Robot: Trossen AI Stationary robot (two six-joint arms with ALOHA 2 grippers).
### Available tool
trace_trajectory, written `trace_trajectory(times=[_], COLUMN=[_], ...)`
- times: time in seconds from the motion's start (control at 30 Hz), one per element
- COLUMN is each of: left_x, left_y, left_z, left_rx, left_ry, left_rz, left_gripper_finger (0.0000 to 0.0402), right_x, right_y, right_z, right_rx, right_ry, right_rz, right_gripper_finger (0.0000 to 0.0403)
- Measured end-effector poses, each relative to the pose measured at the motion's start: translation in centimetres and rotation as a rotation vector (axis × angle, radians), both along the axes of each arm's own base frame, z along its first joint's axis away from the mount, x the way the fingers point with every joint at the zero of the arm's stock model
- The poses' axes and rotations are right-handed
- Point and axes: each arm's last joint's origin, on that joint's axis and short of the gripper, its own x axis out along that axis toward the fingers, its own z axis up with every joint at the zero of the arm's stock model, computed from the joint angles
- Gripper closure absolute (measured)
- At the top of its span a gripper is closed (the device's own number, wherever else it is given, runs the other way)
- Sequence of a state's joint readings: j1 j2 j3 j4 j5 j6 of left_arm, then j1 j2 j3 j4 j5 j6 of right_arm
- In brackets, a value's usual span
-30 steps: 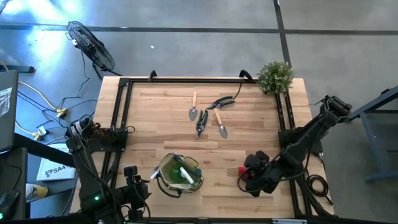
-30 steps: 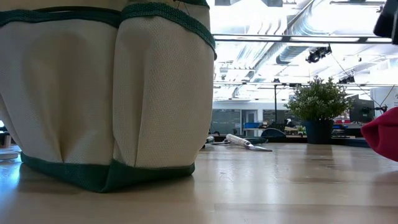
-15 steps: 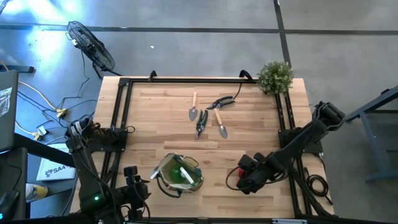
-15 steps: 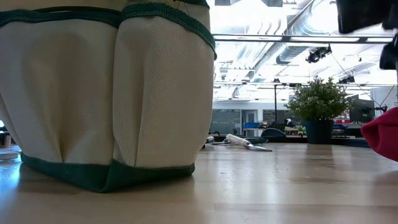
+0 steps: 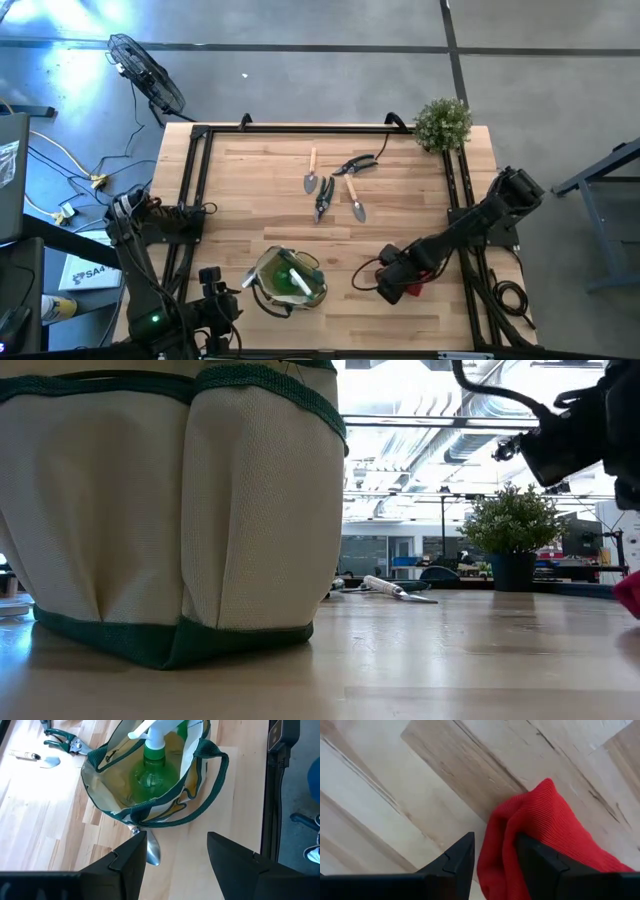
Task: Pick & Place Garden tools in Gardening bag
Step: Put the gloves into the gardening bag
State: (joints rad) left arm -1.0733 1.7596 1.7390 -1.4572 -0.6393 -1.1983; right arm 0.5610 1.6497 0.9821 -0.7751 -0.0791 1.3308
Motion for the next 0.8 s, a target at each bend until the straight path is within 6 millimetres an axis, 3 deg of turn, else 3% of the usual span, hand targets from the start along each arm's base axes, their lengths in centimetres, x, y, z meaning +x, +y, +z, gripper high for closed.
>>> trace_trajectory(times=[0.23, 0.57, 0.8], left_x=[0.0, 0.1, 0.1], left_y=[0.0, -0.1, -0.1], left_z=[0.0, 0.0, 0.0], left_rx=[-0.004, -0.013, -0.015], left_ry=[-0.003, -0.008, -0.009], left_rz=[0.000, 0.000, 0.000], left_gripper_finger=[0.0203, 0.0203, 0.0203], right_x=[-0.2, -0.2, -0.4], right_y=[-0.1, 0.2, 0.0], right_z=[-0.7, -3.5, -4.5], right_rx=[-0.048, -0.036, -0.048], right_ry=[0.040, 0.232, 0.328], right_rz=[0.000, 0.002, -0.015], right_gripper_finger=[0.0266, 0.0266, 0.0269])
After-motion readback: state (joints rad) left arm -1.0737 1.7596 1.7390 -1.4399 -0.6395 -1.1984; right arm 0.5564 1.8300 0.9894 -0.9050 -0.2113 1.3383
